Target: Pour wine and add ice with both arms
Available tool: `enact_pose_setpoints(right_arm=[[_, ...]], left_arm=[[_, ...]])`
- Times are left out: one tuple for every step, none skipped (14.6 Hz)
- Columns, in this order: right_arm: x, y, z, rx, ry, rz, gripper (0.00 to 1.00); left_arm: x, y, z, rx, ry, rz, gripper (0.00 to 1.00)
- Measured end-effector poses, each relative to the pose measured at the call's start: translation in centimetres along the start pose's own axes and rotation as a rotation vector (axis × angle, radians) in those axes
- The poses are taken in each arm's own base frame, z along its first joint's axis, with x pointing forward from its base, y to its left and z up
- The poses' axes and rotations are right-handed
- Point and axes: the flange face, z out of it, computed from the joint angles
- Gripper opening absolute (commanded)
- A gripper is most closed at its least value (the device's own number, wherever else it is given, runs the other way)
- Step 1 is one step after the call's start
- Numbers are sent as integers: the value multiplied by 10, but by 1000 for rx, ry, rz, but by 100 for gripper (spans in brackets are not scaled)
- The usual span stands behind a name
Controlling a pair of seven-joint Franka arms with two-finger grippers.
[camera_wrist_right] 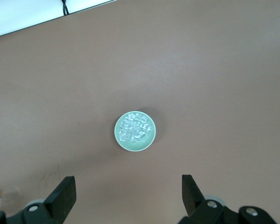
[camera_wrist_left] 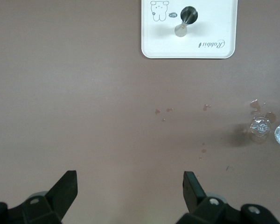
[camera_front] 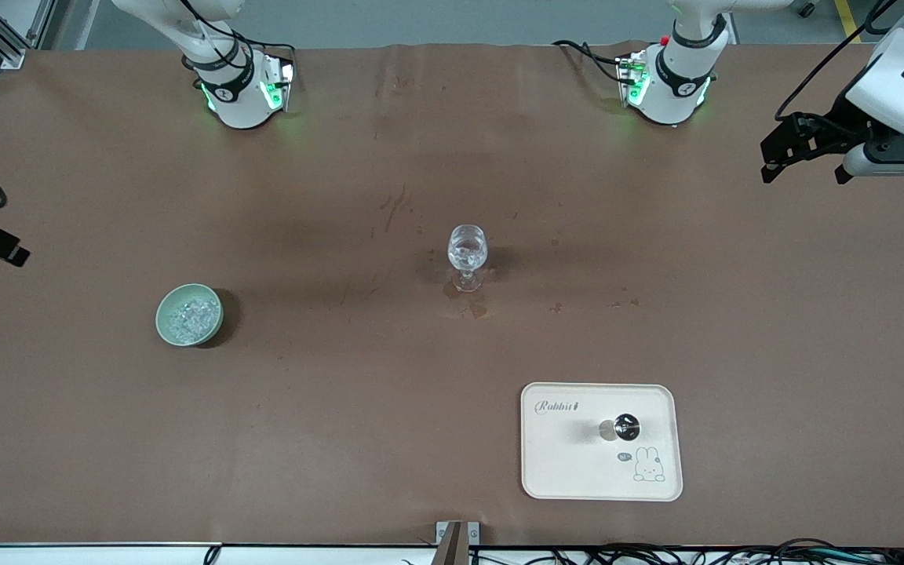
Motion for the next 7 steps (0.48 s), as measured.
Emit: enact_pose_setpoints(right_arm=[[-3, 3, 2, 1, 13, -3, 100], [-8, 3, 5, 2, 27, -7, 100], [-14, 3, 7, 4, 41, -15, 100], [-20, 4, 10, 6, 57, -25, 100], [-27, 6, 13, 6, 69, -36, 100], [-33, 10, 16, 6, 78, -45, 100], [-39, 14, 18, 5, 83, -56, 100]], left_arm=[[0, 0, 0, 0, 0, 3, 100], [0, 0, 0, 0, 0, 5, 100], [0, 0, 0, 0, 0, 5, 100], [0, -1, 1, 0, -2, 5, 100], [0, -2, 2, 1, -5, 3, 100], [-1, -4, 4, 1, -4, 0, 100], [-2, -6, 5, 1, 5, -1, 100]])
